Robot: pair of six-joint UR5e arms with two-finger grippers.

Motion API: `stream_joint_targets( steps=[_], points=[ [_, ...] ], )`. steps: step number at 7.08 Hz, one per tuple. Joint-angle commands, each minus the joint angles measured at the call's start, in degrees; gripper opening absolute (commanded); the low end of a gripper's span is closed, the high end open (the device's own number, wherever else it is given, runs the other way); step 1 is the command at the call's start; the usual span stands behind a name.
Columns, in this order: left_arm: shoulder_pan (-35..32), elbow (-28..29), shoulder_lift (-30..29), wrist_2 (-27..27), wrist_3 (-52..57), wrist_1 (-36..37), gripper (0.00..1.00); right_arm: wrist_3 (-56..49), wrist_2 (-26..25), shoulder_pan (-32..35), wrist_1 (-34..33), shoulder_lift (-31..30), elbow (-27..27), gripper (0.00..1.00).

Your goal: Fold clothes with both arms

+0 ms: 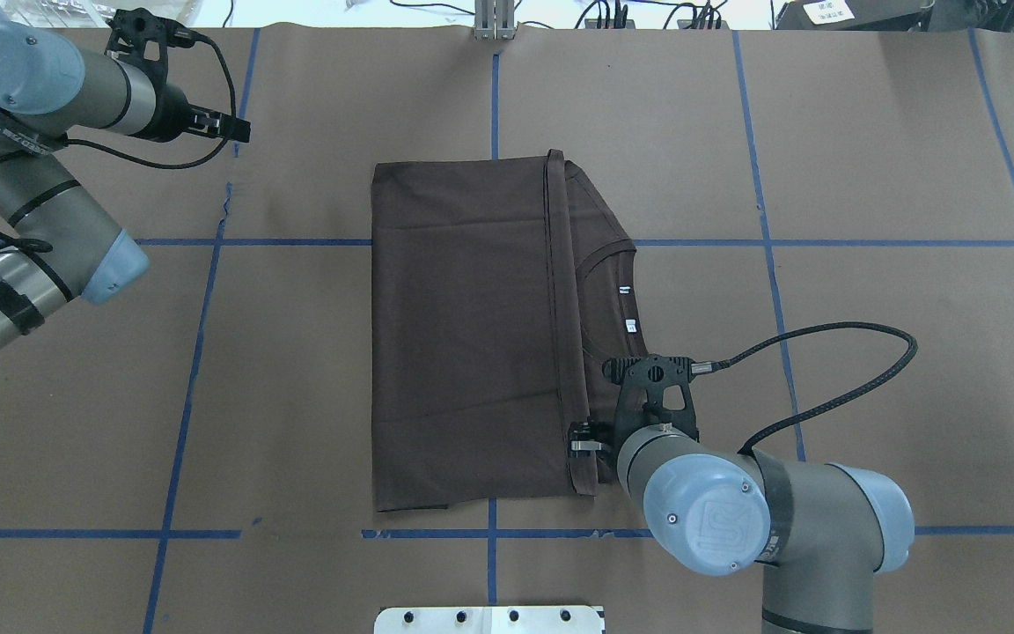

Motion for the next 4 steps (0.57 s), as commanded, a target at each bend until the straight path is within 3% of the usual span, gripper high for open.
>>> stream_joint_targets(
  steps=[1,4],
  points=[
    [0.0,0.13,0.04,-0.01,-0.2,0.02,1.0,-7.06,-5.95,-5.39,-0.7,0.91,-0.04,0.92],
    [0.09,0.13,0.04,-0.01,-0.29,0.02,1.0,-17.9,-8.52,-6.21,-1.06,1.09,-0.4,0.62]
  ],
)
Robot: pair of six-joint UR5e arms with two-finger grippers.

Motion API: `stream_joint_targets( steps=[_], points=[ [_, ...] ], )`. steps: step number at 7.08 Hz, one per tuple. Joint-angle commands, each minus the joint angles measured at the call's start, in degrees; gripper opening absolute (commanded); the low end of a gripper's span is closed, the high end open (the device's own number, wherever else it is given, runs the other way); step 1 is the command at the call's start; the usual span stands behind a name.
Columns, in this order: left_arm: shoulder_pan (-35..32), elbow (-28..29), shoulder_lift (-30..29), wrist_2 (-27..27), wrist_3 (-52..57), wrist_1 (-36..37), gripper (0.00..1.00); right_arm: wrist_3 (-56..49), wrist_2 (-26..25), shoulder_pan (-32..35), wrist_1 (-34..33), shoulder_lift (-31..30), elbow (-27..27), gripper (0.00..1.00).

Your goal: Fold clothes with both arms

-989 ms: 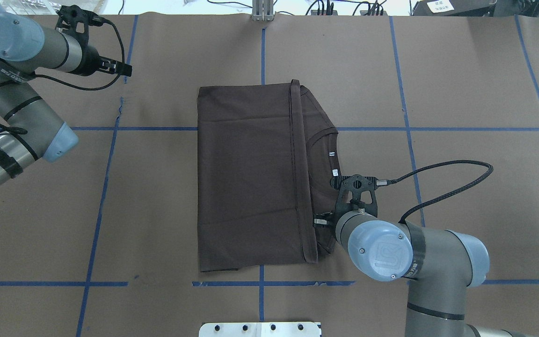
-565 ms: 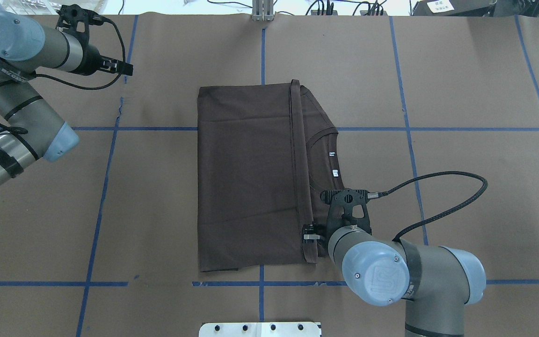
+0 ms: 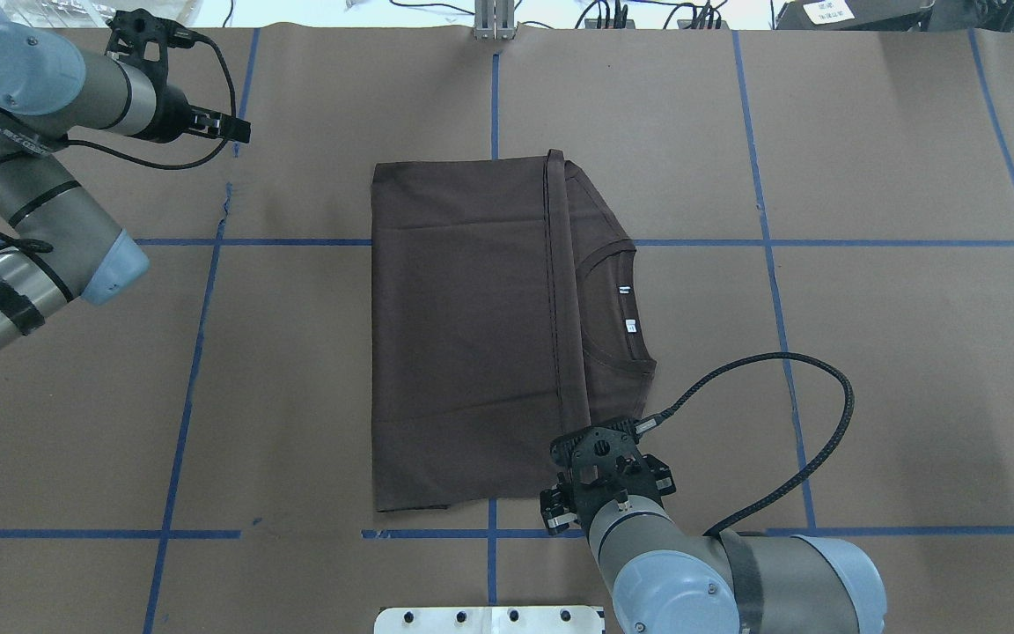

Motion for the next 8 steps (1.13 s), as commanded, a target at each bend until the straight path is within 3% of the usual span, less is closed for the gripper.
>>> stream_joint_targets(
  steps=[1,4,5,6,8],
  points=[
    [0.2,0.01,0.0,0.0,-0.03,0.0,1.0,-6.87,-1.95,-0.78,-0.05,0.27,-0.29,0.55],
    [0.47,0.01,0.09,0.0,-0.03,0.0,1.0,-9.27,-1.87,-2.1,0.04,0.28,-1.09,0.53],
    [0.47,0.01,0.09,0.0,-0.03,0.0,1.0,-9.27,-1.78,-2.45,0.13,0.28,-1.09,0.49],
    [0.56,0.01,0.09,0.0,-0.03,-0.09,1.0,-9.27,-1.7,-2.81,0.13,0.36,-1.09,0.41],
    [0.56,0.01,0.18,0.0,-0.03,-0.09,1.0,-9.27,-2.05,-2.81,0.13,0.28,-1.0,0.05]
  ],
)
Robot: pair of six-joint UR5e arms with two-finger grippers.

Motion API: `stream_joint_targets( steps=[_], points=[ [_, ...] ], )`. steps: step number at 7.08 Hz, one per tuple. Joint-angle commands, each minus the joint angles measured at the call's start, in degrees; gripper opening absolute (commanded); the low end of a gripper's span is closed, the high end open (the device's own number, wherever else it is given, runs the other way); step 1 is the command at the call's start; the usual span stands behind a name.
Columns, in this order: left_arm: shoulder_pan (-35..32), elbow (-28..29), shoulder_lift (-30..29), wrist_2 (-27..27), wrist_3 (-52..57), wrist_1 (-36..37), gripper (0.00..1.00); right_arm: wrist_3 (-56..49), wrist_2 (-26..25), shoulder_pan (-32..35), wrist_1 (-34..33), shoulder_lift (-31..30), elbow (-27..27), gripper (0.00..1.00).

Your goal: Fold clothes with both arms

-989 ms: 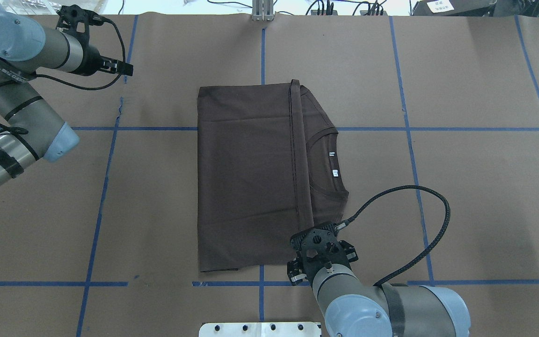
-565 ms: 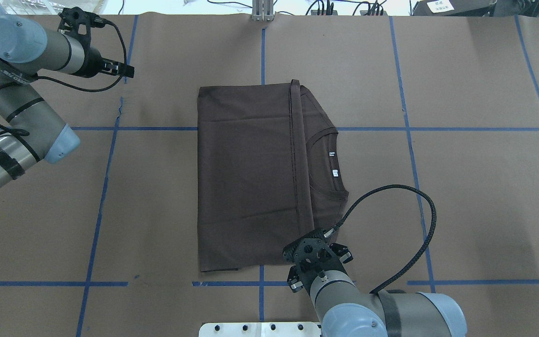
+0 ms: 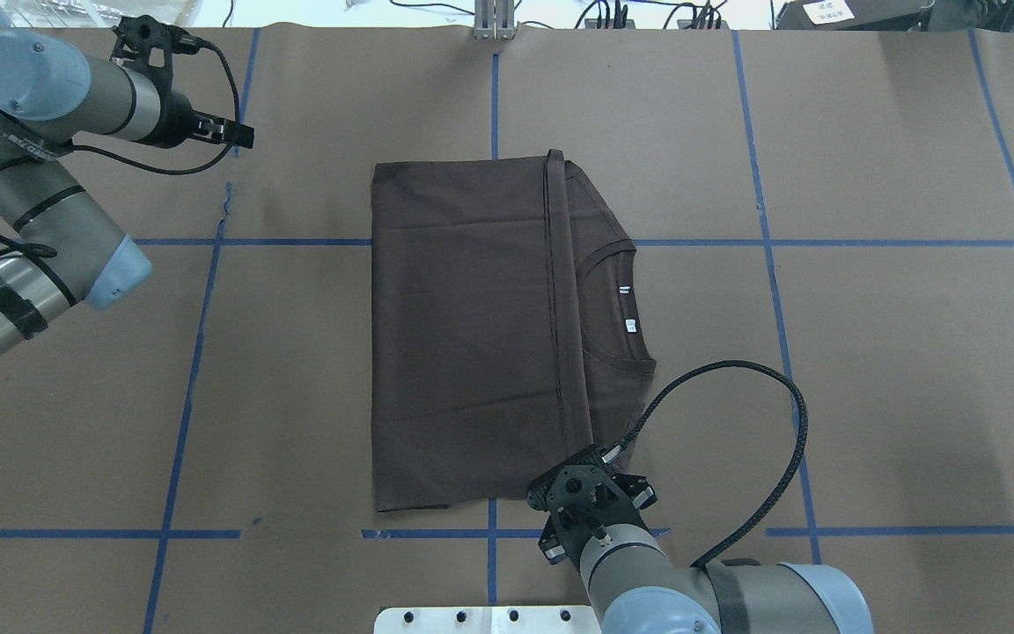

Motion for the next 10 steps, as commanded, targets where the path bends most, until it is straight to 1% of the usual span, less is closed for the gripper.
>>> stream_joint_targets(
  steps=[1,4,6,8,10],
  points=[
    [0.02,0.0,-0.03,0.0,0.0,-0.01,1.0,-0.01,-0.53,-0.03,0.0,0.03,0.07,0.0],
    [0.11,0.0,0.06,0.0,0.0,-0.01,1.0,0.08,-0.62,0.49,0.0,0.12,0.85,0.0],
    [0.2,0.0,-0.03,0.0,-0.35,-0.01,1.0,1.65,-0.62,1.37,0.0,-1.45,1.65,0.0],
    [0.37,0.0,0.06,0.09,-0.53,-0.01,1.0,8.49,-0.53,1.11,0.0,-5.13,2.44,0.0],
    [0.37,0.09,0.06,0.09,-0.53,-0.01,1.0,14.55,-0.62,-0.11,0.0,-6.03,2.53,0.0]
  ],
)
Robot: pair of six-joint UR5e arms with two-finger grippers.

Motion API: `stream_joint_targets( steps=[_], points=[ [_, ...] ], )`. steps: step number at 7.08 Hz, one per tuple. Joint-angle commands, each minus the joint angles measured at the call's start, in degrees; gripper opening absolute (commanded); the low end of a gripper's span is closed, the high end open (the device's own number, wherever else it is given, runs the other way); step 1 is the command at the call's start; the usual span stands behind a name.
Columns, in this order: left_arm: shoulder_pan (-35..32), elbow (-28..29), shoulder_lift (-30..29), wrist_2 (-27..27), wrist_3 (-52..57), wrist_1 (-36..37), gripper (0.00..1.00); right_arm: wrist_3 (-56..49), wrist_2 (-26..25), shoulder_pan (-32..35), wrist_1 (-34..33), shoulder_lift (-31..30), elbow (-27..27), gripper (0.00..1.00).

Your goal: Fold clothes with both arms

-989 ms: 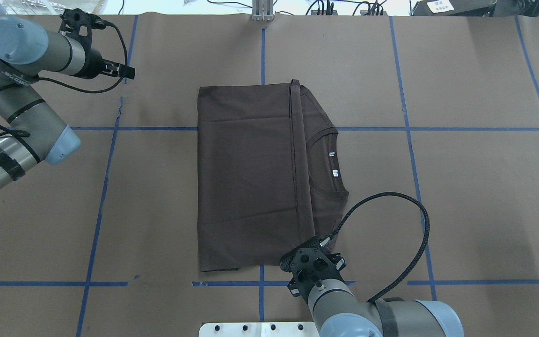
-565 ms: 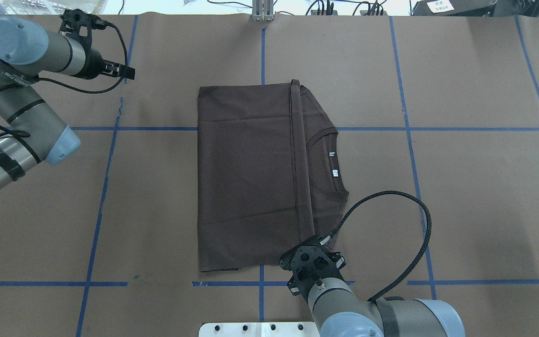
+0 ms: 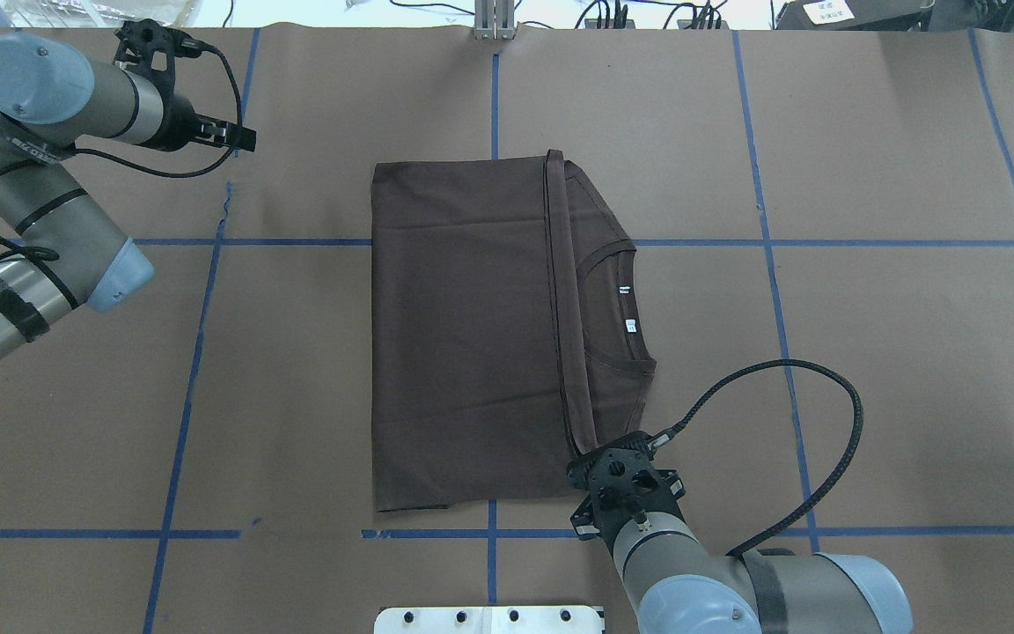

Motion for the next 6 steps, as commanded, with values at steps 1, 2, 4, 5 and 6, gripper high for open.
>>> stream_joint_targets(
  steps=[1,2,4,5,6],
  points=[
    [0.03,-0.02,0.01,0.01,-0.1,0.0,1.0,5.44,-0.33,-1.29,0.0,-0.77,0.09,0.0],
    [0.03,0.07,0.01,-0.07,-0.1,-0.09,1.0,5.72,-0.33,-1.47,-0.09,-1.2,0.0,0.0],
    [0.03,-0.02,0.01,-0.08,-0.1,-0.09,1.0,9.14,-0.33,-1.56,0.0,-1.56,0.0,0.99],
    [0.11,-0.02,-0.08,-0.08,-0.1,0.0,1.0,8.97,0.28,-1.47,0.26,-1.38,0.96,1.0],
    [0.11,-0.11,-0.08,-0.08,-0.1,0.0,1.0,8.45,1.16,-1.04,0.52,-1.3,4.19,1.0]
  ],
)
